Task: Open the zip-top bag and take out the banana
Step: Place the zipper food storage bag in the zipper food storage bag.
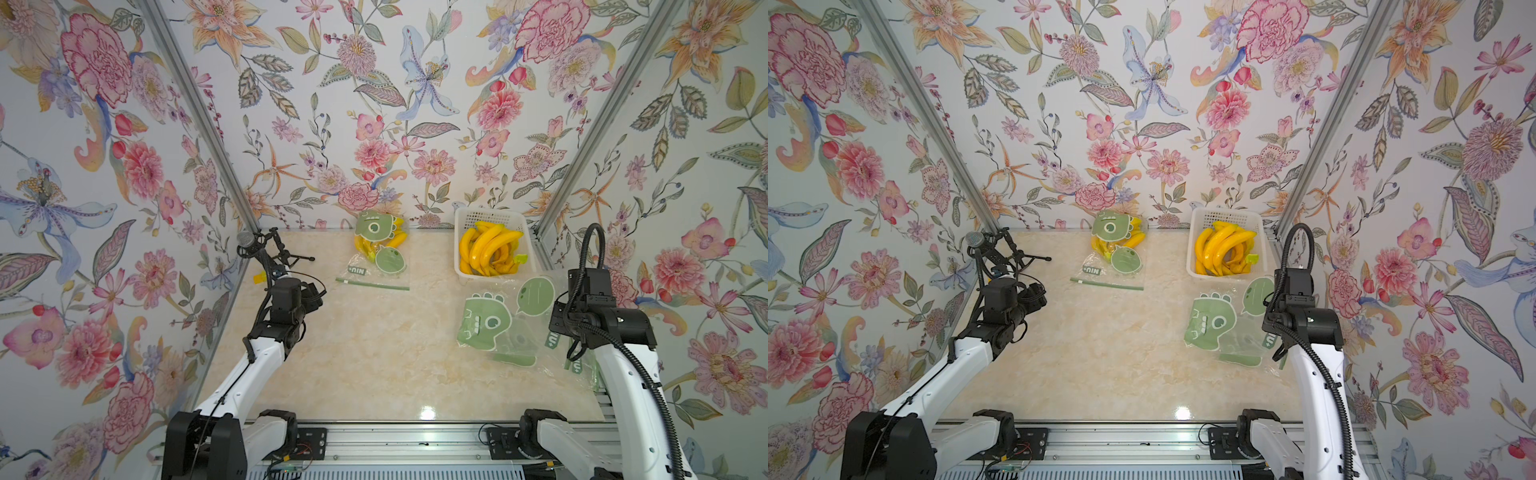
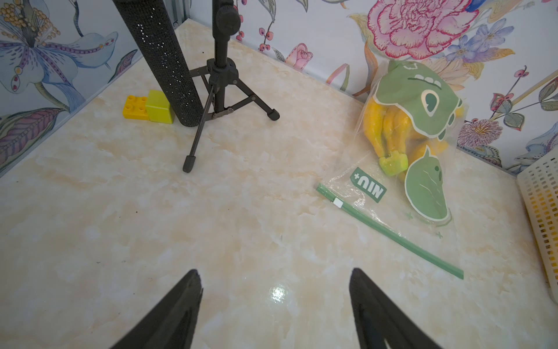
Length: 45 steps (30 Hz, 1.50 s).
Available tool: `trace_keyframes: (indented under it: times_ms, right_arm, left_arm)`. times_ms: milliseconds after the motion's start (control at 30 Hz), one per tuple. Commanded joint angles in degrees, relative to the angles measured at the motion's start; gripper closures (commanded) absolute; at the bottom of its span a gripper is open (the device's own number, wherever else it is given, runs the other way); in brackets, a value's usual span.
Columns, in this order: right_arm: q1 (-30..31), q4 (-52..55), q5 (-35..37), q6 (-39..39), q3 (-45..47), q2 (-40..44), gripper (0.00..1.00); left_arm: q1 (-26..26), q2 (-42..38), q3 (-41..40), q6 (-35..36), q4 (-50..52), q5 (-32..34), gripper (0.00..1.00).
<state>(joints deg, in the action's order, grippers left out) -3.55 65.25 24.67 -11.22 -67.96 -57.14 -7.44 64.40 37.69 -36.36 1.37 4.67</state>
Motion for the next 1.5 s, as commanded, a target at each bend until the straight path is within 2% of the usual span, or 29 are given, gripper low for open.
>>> trace_keyframes:
  times_ms: [0, 67, 133, 233, 267, 333, 400, 433, 500, 567, 633, 667, 800, 900, 967, 1067, 1300, 1467]
  right_arm:
    - [-1.1, -4.0, 9.9, 2.6, 2.8, -2.5, 1.0]
    - [-2.2, -8.1, 13.5, 3.6, 6.0, -3.7, 0.99]
    - [-4.1, -10.6, 12.3, 3.8, 7.6, -5.9, 0.95]
    - [-5.1, -10.9, 13.3, 2.3, 6.5, -9.7, 0.84]
    - [-5.7, -10.8, 13.3, 2.1, 5.9, -10.6, 0.77]
    - [-6.3, -11.0, 14.2, 0.8, 4.7, -10.9, 0.56]
    - [-6.2, -12.3, 14.0, 0.2, 3.4, -10.6, 0.44]
    - [-6.0, -12.4, 13.7, 0.2, 2.4, -10.5, 0.42]
    - [-3.1, -12.6, 14.9, 0.6, -0.7, -9.8, 0.38]
    - [2.9, -12.6, 16.8, 1.0, -3.3, -9.0, 0.34]
    - [9.0, -12.1, 13.7, -0.1, -4.5, -8.9, 0.29]
    - [11.4, -11.3, 9.9, -2.1, -4.3, -9.3, 0.26]
    - [15.0, -14.7, -5.9, -10.4, 4.4, -9.4, 0.25]
    - [15.8, -21.1, -10.3, -12.7, 13.1, -9.6, 0.23]
    - [14.9, -26.0, -11.2, -11.6, 18.1, -11.0, 0.21]
    - [9.3, -32.3, -15.1, -9.9, 22.8, -15.0, 0.2]
    - [3.8, -37.7, -9.7, -4.2, 22.6, -23.6, 0.17]
    - [-0.9, -39.8, -8.2, -3.4, 23.0, -26.3, 0.16]
  left_arm:
    - [0.6, -1.3, -1.3, 0.9, -1.0, -0.9, 0.21]
    - [0.6, -0.9, -1.3, 0.9, -1.4, -1.9, 0.22]
    - [0.6, -0.3, -1.2, 0.9, -1.8, -2.7, 0.23]
    - [0.6, 0.0, -1.0, 1.5, -2.1, -3.1, 0.23]
    - [0.6, 0.0, -0.9, 1.8, -2.0, -3.0, 0.23]
    - [0.6, -0.1, -0.8, 2.4, -2.0, -2.8, 0.23]
    - [0.6, -0.1, -0.9, 2.7, -2.1, -2.8, 0.23]
    - [0.6, 0.0, -1.0, 2.7, -2.2, -2.9, 0.23]
    - [0.5, 0.0, -1.0, 2.6, -2.0, -3.5, 0.23]
    - [0.6, -0.1, -1.2, 2.6, -1.9, -3.7, 0.23]
    - [0.6, -0.5, -1.6, 2.5, -1.9, -3.9, 0.23]
    - [0.6, -0.6, -1.7, 2.4, -2.0, -4.0, 0.23]
    - [0.6, -1.1, -2.0, 1.9, -1.7, -3.8, 0.23]
    - [0.6, -1.5, -2.1, 1.8, -1.4, -4.0, 0.23]
    - [0.5, -1.6, -1.8, 2.1, -1.1, -4.0, 0.23]
    - [0.6, -1.5, -1.2, 2.6, -0.5, -4.1, 0.24]
    - [0.5, -1.2, -1.3, 1.9, -1.0, -5.9, 0.24]
    - [-0.5, 1.8, 0.7, 3.0, -0.7, -8.1, 0.24]
